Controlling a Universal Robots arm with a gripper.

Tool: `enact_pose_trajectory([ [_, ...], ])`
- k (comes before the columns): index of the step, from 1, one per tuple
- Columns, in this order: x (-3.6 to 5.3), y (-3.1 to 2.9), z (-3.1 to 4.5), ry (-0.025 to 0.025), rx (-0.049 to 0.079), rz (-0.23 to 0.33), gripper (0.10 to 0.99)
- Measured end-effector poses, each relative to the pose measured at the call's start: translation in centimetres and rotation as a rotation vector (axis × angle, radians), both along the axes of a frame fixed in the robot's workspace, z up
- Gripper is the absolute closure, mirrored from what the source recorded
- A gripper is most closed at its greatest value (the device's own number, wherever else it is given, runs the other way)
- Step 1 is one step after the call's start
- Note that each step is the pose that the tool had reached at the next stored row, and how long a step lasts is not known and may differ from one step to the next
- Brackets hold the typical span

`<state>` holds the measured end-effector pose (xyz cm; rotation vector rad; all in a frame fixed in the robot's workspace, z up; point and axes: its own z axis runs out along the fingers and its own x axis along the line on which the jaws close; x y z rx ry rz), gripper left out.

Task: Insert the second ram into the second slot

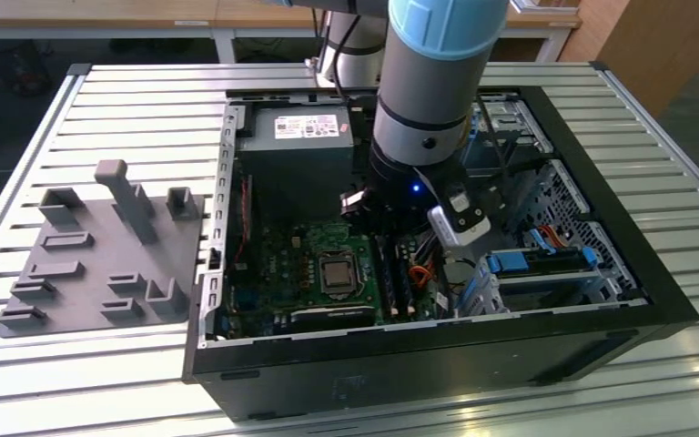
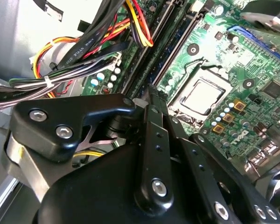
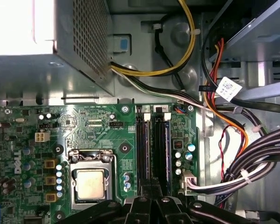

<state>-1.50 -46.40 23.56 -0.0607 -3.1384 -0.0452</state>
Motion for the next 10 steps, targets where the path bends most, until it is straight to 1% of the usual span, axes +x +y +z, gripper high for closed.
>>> enact_pose_trajectory([
  [10,0.00,0.00,0.83,0.0000,0.000,0.000,0.980],
])
